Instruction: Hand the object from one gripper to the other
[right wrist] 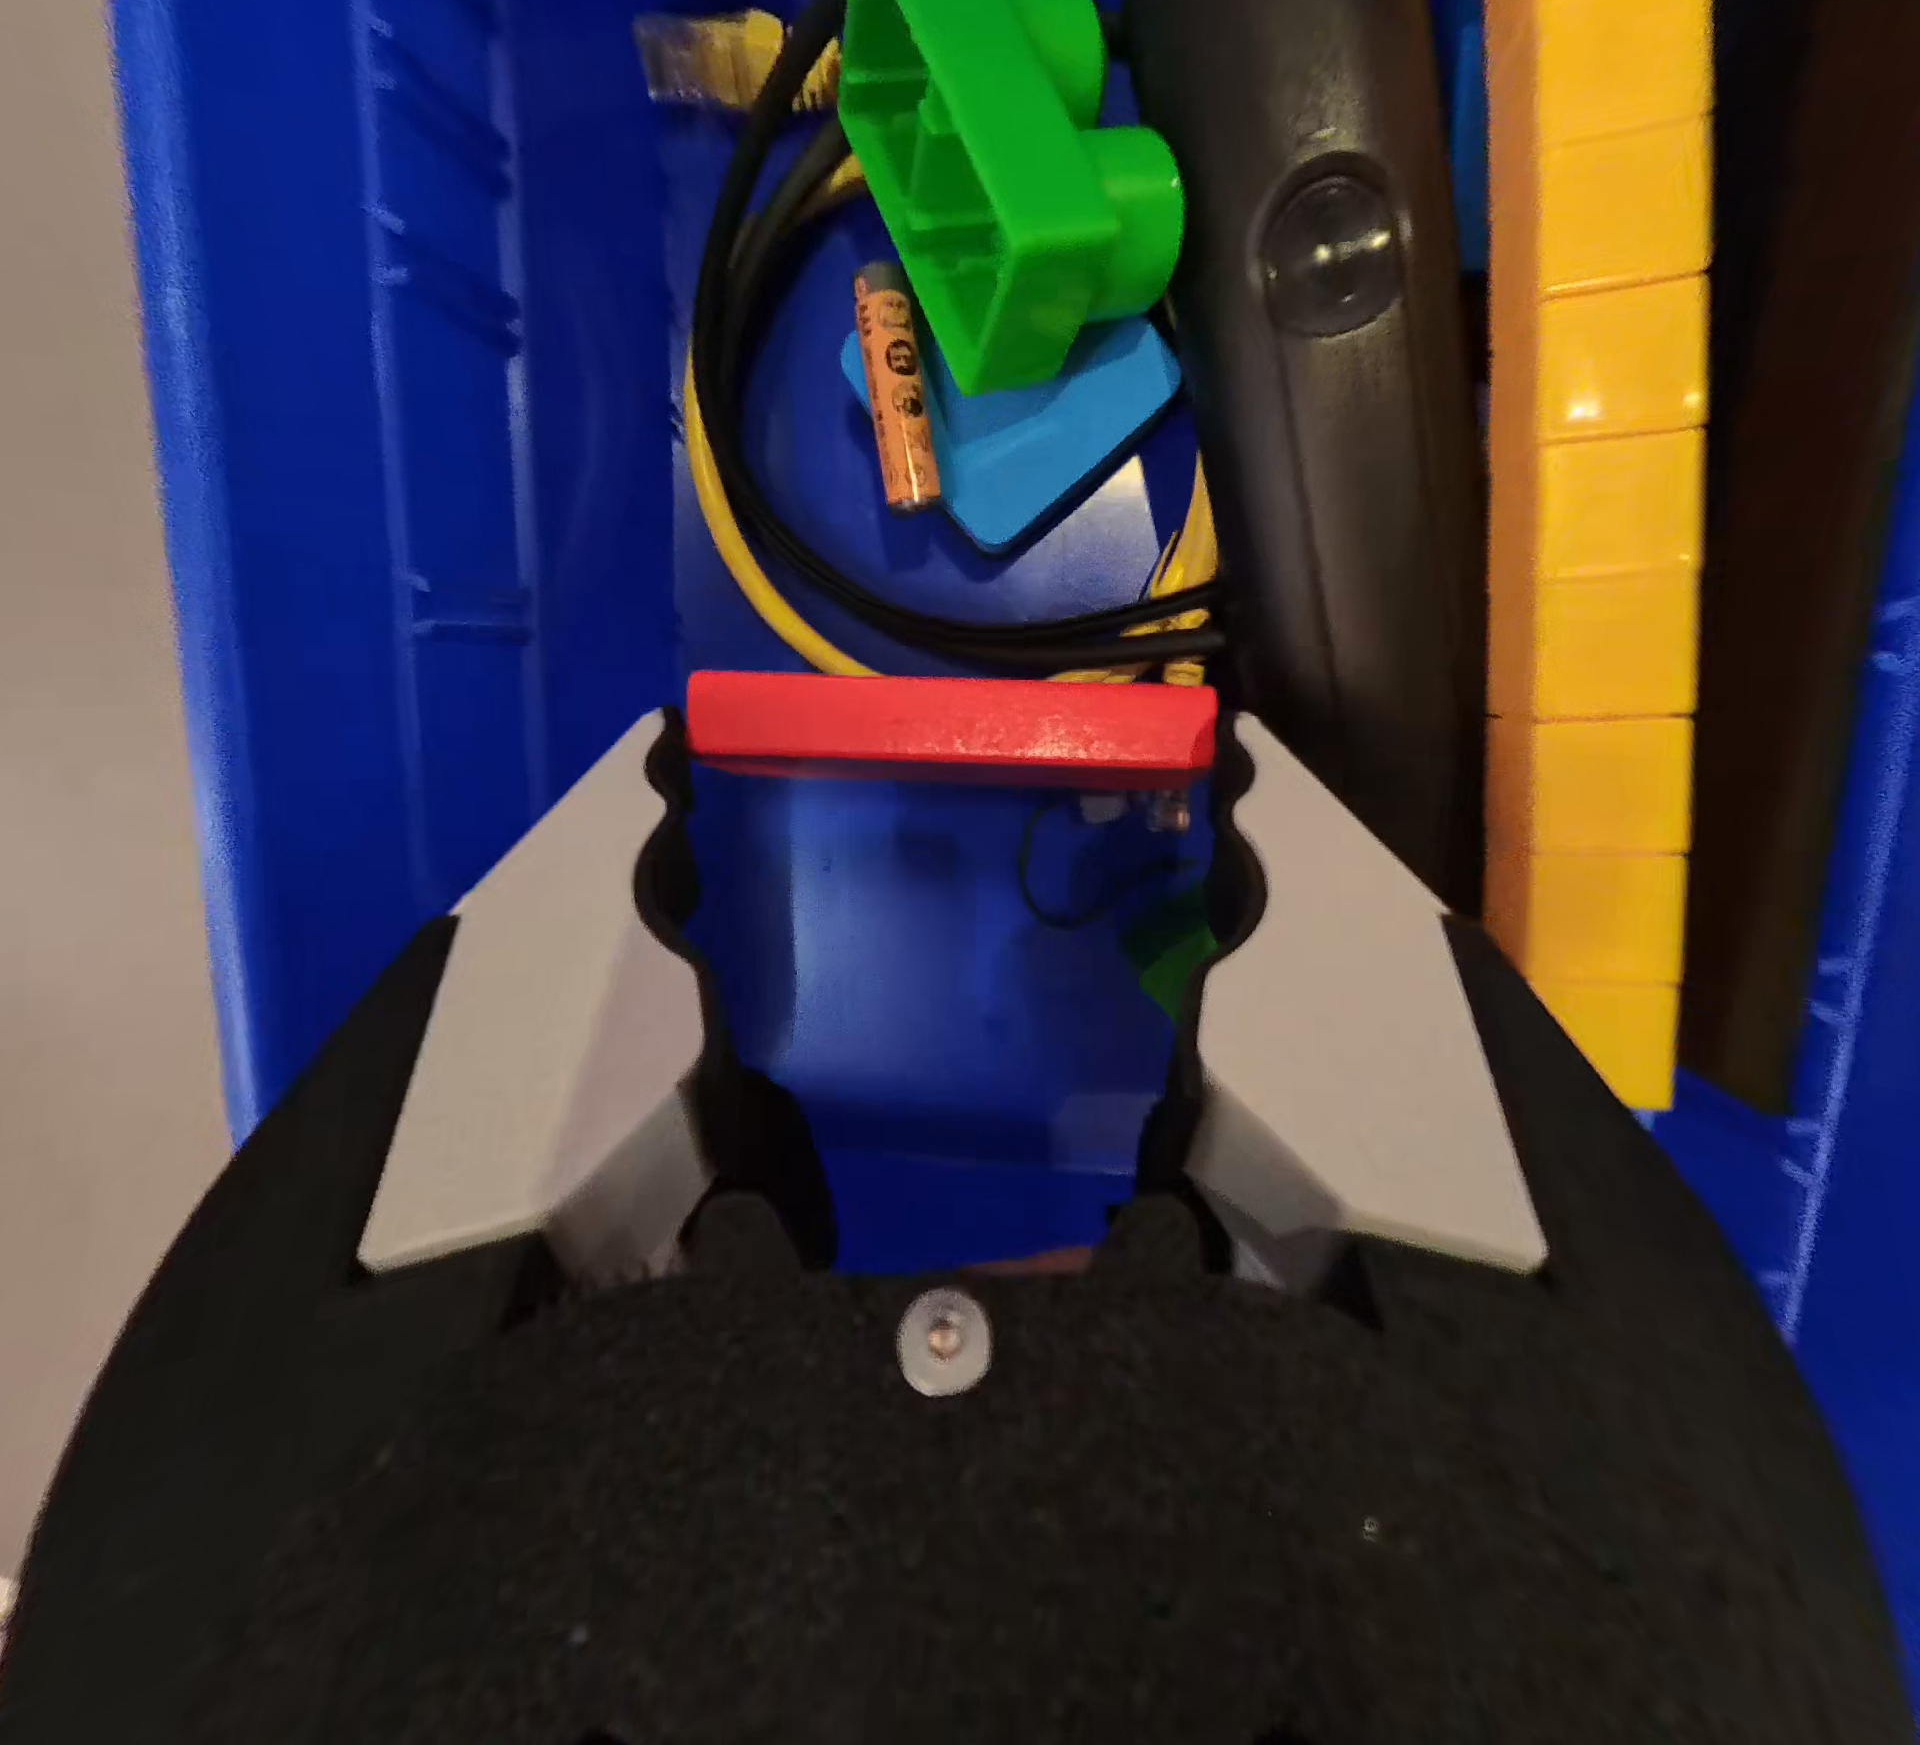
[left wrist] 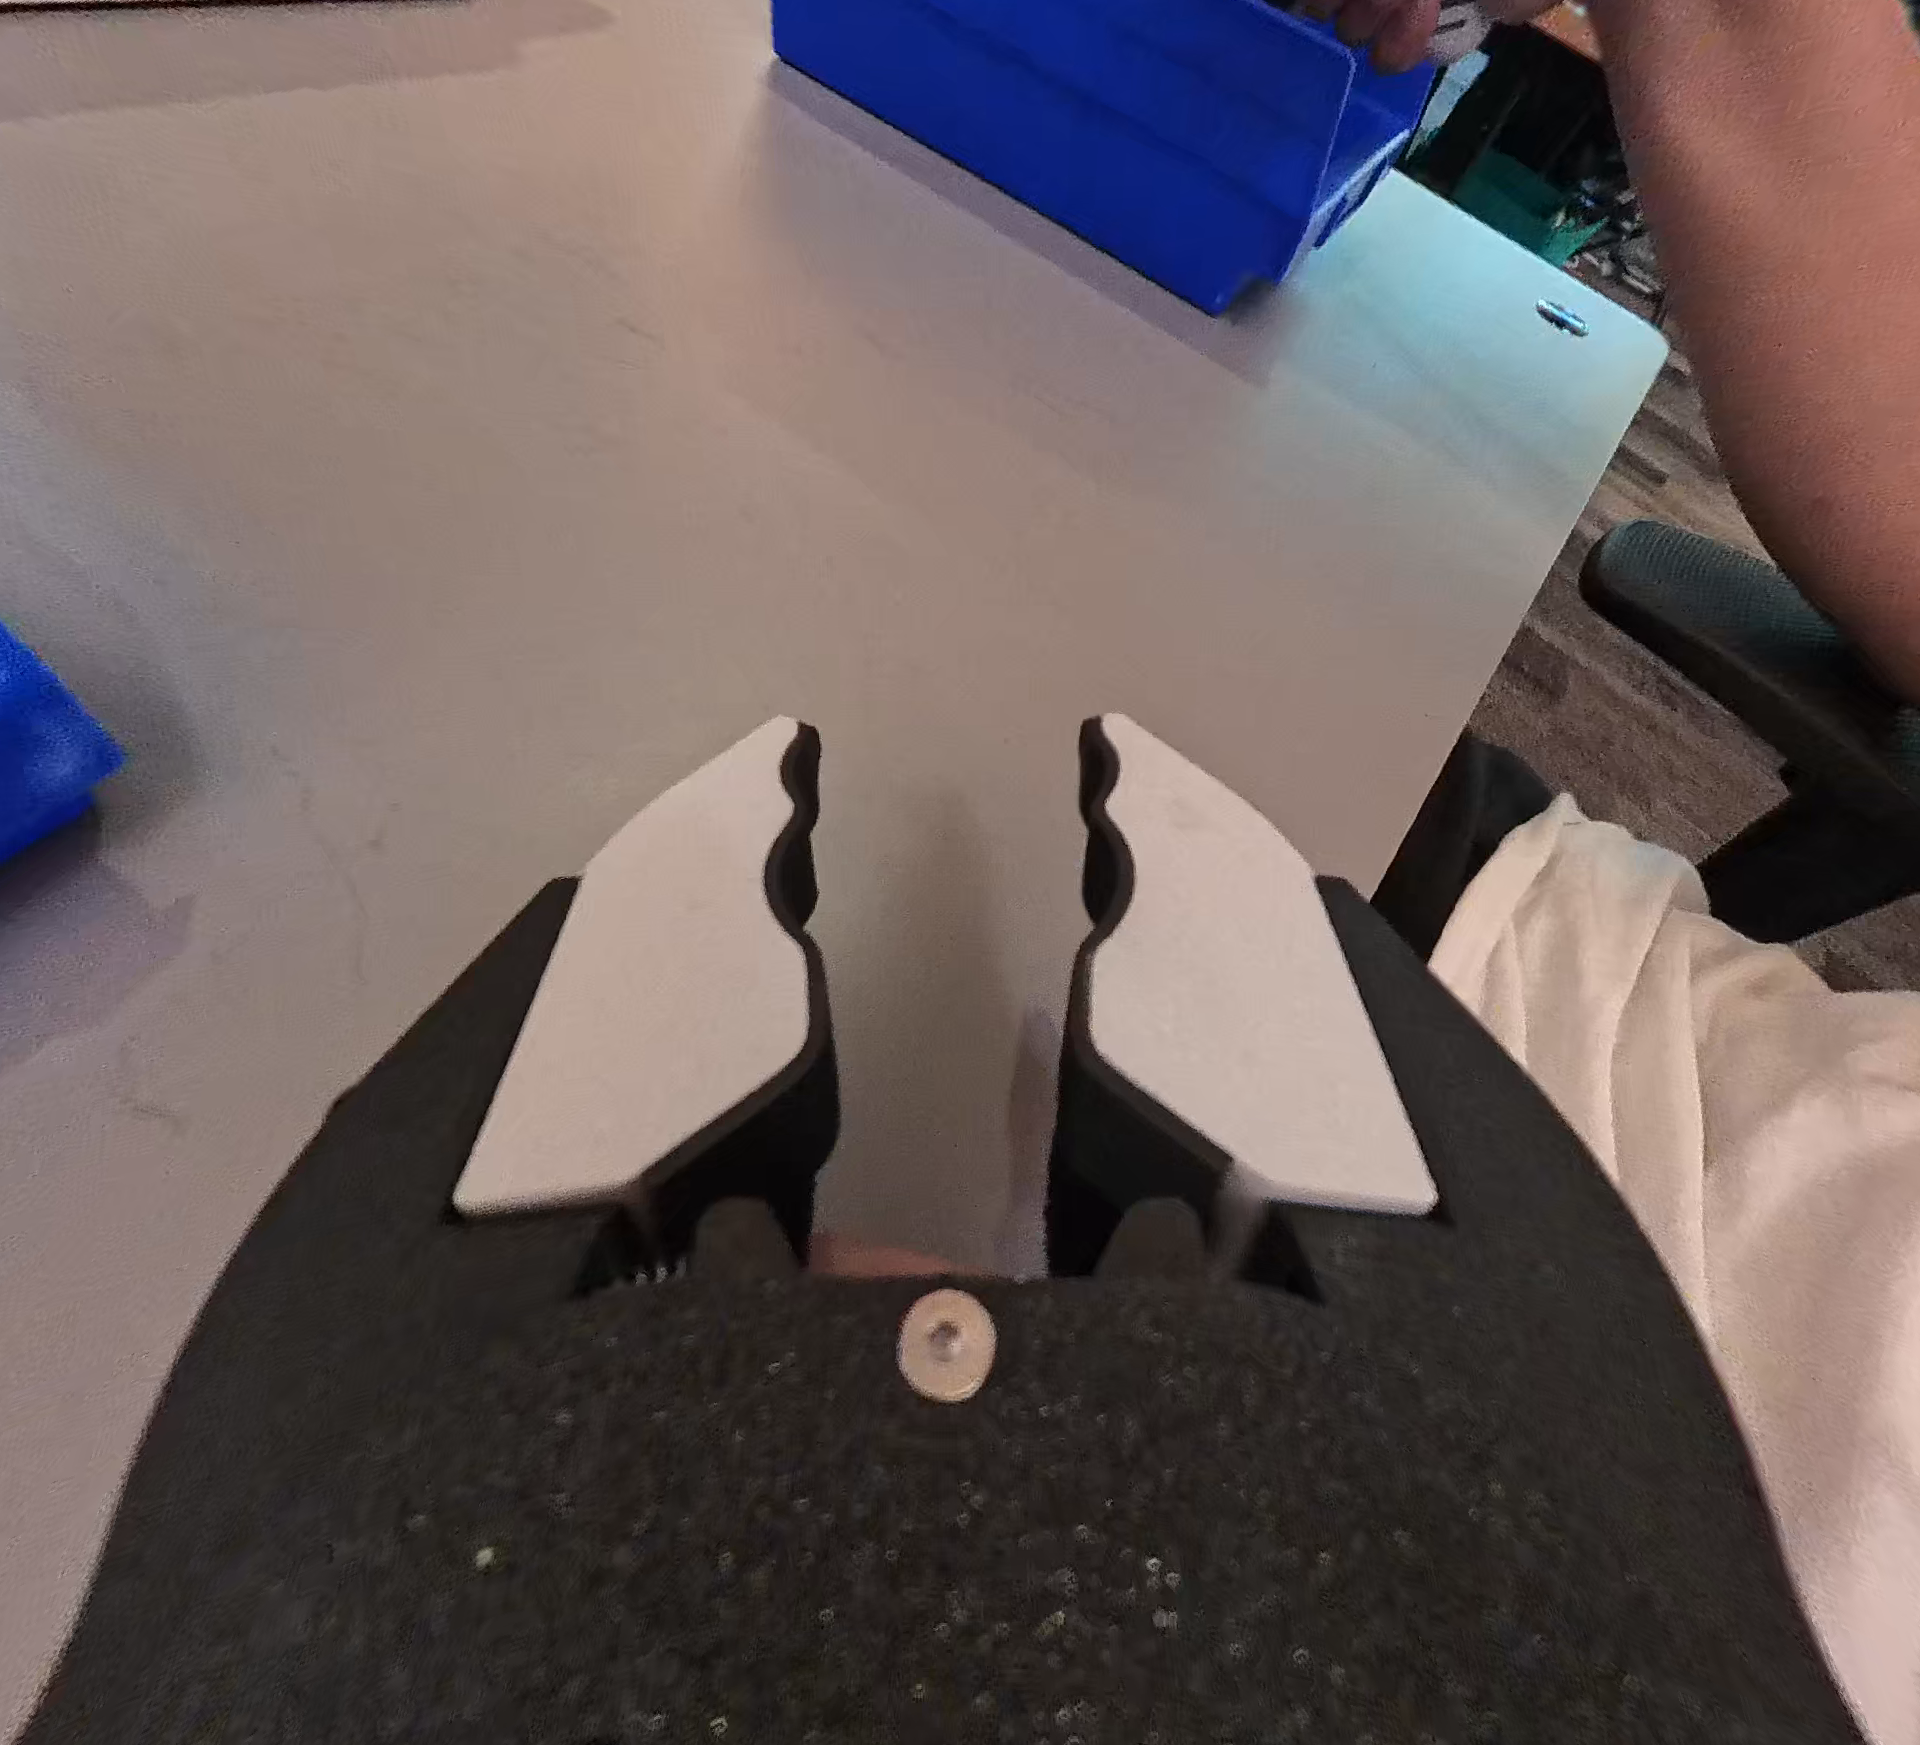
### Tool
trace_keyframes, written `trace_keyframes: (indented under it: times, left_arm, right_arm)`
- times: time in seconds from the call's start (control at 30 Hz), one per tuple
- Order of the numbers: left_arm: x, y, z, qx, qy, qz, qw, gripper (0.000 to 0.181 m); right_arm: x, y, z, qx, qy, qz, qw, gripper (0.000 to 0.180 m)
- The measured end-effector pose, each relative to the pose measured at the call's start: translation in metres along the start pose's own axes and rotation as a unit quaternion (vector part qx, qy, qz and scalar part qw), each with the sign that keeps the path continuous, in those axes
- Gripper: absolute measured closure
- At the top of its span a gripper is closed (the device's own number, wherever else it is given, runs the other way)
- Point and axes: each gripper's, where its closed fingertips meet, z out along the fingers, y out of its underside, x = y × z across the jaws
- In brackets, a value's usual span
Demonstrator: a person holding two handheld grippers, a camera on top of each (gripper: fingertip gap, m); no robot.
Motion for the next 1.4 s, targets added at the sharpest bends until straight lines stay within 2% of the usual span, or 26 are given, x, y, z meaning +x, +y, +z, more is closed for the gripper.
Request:
trace_keyframes:
  times: [0.03, 0.27, 0.4, 0.5, 0.6, 0.7, 0.77, 0.83, 0.87, 0.93, 1.03, 1.13, 1.2, 1.27, 1.4]
  left_arm:
    - [-0.002, -0.001, -0.001, 0.004, -0.006, -0.006, 1.000, 0.132]
    - [-0.017, 0.002, 0.003, -0.012, -0.020, -0.051, 0.998, 0.129]
    - [-0.017, 0.003, 0.003, -0.013, -0.032, -0.032, 0.999, 0.129]
    - [-0.014, 0.002, 0.004, -0.014, -0.035, -0.019, 0.999, 0.128]
    - [-0.014, 0.001, 0.004, -0.013, -0.047, -0.007, 0.999, 0.127]
    - [-0.015, 0.001, 0.004, -0.010, -0.053, -0.004, 0.999, 0.124]
    - [-0.015, -0.001, 0.002, -0.007, -0.053, -0.005, 0.999, 0.124]
    - [-0.014, -0.004, 0.000, 0.000, -0.051, -0.002, 0.999, 0.124]
    - [-0.014, -0.005, -0.002, 0.003, -0.052, 0.001, 0.999, 0.124]
    - [-0.016, -0.009, -0.005, 0.008, -0.058, 0.009, 0.998, 0.124]
    - [-0.015, -0.015, -0.009, 0.021, -0.055, 0.017, 0.998, 0.123]
    - [-0.010, -0.022, -0.012, 0.028, -0.036, 0.014, 0.999, 0.119]
    - [-0.010, -0.033, -0.020, 0.033, -0.027, -0.002, 0.999, 0.121]
    - [-0.016, -0.053, -0.032, 0.051, -0.020, -0.017, 0.998, 0.124]
    - [-0.078, -0.078, -0.054, -0.001, -0.123, -0.004, 0.992, 0.132]
  right_arm:
    - [0.000, 0.001, 0.005, -0.006, 0.005, -0.005, 1.000, 0.079]
    - [0.000, -0.014, 0.027, 0.024, 0.032, -0.023, 0.999, 0.079]
    - [-0.004, -0.029, 0.012, 0.067, -0.009, 0.004, 0.998, 0.079]
    - [-0.020, -0.057, -0.055, 0.159, -0.063, 0.008, 0.985, 0.079]
    - [-0.044, -0.084, -0.166, 0.313, -0.090, -0.016, 0.945, 0.082]
    - [-0.078, -0.079, -0.256, 0.446, -0.091, -0.053, 0.889, 0.092]
    - [-0.117, -0.061, -0.276, 0.489, -0.134, -0.079, 0.858, 0.101]
    - [-0.182, -0.023, -0.266, 0.481, -0.284, -0.094, 0.824, 0.101]
    - [-0.209, 0.002, -0.247, 0.453, -0.350, -0.086, 0.816, 0.107]
    - [-0.247, 0.056, -0.186, 0.382, -0.391, -0.108, 0.830, 0.106]
    - [-0.259, 0.101, -0.116, 0.360, -0.318, -0.171, 0.860, 0.107]
    - [-0.262, 0.116, -0.077, 0.351, -0.240, -0.261, 0.867, 0.121]
    - [-0.265, 0.112, -0.069, 0.365, -0.221, -0.263, 0.865, 0.126]
    - [-0.275, 0.114, -0.071, 0.361, -0.250, -0.269, 0.857, 0.126]
    - [-0.274, 0.113, -0.064, 0.356, -0.248, -0.275, 0.858, 0.125]
